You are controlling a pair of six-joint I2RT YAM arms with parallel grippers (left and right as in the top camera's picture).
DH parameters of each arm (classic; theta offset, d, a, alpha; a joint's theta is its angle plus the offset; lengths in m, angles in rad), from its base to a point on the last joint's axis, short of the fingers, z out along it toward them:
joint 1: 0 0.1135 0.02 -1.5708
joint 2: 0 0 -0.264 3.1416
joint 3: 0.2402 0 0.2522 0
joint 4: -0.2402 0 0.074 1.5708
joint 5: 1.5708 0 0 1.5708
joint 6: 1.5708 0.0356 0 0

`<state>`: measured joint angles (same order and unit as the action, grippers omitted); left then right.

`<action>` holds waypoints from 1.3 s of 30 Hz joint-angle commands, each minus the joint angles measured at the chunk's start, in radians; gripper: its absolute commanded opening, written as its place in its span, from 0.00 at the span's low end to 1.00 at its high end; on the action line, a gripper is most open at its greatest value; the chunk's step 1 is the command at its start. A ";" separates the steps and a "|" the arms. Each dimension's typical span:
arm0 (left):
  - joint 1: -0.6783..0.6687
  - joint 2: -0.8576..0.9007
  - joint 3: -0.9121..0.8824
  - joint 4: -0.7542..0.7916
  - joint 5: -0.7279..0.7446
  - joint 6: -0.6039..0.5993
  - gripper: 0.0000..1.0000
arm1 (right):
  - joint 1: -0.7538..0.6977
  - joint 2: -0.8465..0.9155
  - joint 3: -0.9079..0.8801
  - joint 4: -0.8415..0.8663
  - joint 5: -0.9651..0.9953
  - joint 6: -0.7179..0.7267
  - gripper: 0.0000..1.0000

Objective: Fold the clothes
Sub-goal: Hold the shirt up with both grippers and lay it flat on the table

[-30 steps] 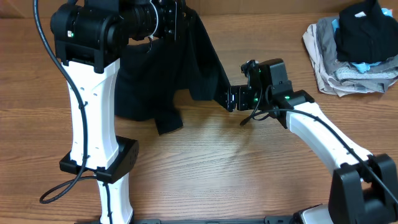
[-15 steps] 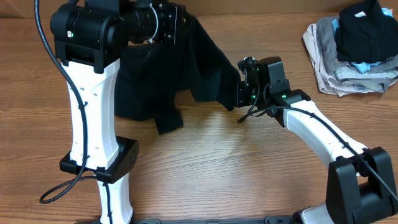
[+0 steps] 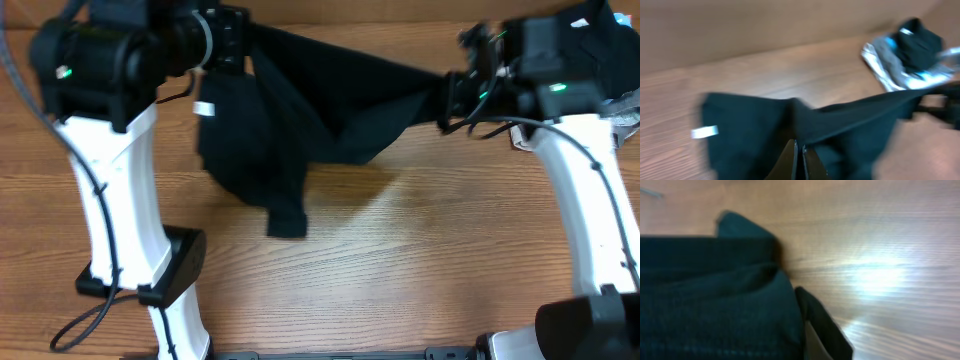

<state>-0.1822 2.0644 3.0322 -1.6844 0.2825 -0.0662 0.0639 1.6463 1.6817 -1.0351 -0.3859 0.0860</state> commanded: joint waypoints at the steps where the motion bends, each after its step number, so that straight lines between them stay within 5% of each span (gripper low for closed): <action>1: 0.026 -0.078 0.015 -0.003 -0.182 0.030 0.05 | -0.041 -0.050 0.220 -0.118 0.005 -0.062 0.04; 9: 0.034 -0.111 0.015 0.040 -0.328 0.029 0.06 | -0.061 -0.050 0.579 -0.328 0.090 -0.065 0.04; 18: 0.033 -0.226 0.015 0.217 -0.318 -0.054 0.04 | -0.061 -0.061 0.829 -0.475 0.092 -0.064 0.04; 25: 0.033 -0.346 0.015 0.189 -0.286 -0.053 0.04 | -0.061 -0.112 1.005 -0.565 0.131 -0.048 0.04; 39: 0.033 -0.451 0.012 0.023 -0.400 -0.050 0.04 | -0.061 -0.231 1.060 -0.658 0.214 -0.030 0.04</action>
<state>-0.1619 1.6009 3.0398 -1.6394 0.0223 -0.1017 0.0181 1.3899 2.7419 -1.6775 -0.2749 0.0414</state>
